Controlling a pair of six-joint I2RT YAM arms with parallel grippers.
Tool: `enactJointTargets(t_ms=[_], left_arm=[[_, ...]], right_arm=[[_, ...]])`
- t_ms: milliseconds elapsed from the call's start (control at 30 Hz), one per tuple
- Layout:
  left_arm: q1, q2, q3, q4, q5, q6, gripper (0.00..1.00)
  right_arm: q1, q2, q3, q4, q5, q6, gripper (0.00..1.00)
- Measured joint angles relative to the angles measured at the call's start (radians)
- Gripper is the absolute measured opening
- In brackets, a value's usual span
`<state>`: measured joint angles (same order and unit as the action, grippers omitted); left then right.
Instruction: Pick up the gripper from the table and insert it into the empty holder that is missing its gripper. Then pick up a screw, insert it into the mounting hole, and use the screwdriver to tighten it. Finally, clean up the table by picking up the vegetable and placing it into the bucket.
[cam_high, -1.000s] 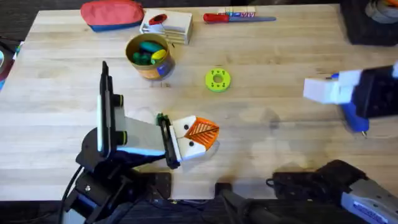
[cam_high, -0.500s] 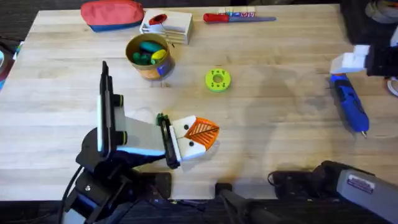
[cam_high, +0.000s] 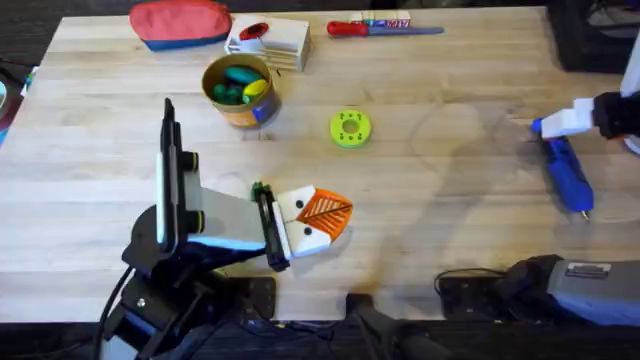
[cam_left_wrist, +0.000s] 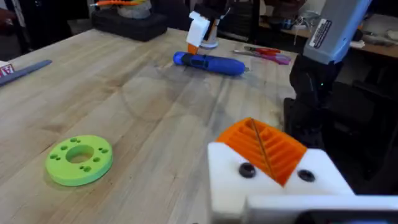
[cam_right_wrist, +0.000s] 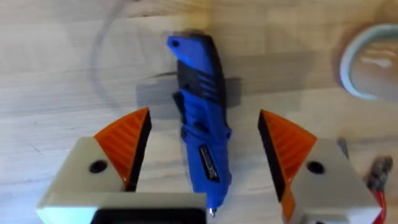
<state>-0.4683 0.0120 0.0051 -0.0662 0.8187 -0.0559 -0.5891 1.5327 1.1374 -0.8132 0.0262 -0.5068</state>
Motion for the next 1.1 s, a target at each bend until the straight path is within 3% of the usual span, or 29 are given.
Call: enactJointTargets(t_ms=[367, 567, 633, 833, 867, 1100], left_arm=[[0.000, 0.000, 0.000, 0.000, -0.002, 0.000, 0.006], [0.000, 0.000, 0.000, 0.000, -0.002, 0.000, 0.006], [0.000, 0.000, 0.000, 0.000, -0.003, 0.000, 0.006], [0.000, 0.000, 0.000, 0.000, -0.003, 0.000, 0.006], [0.000, 0.000, 0.000, 0.000, -0.003, 0.000, 0.006], [0.000, 0.000, 0.000, 0.000, -0.003, 0.000, 0.006]], right_arm=[[-0.017, 0.223, 0.000, 0.106, -0.076, -0.107, 0.992], [-0.017, 0.237, 0.003, 0.111, -0.087, -0.112, 0.969], [-0.018, 0.237, 0.003, 0.115, -0.088, -0.118, 0.822], [-0.020, 0.240, 0.004, 0.131, -0.082, -0.134, 0.102], [-0.021, 0.241, 0.005, 0.131, -0.081, -0.132, 0.035], [-0.016, 0.209, 0.025, 0.073, -0.084, -0.078, 0.013]])
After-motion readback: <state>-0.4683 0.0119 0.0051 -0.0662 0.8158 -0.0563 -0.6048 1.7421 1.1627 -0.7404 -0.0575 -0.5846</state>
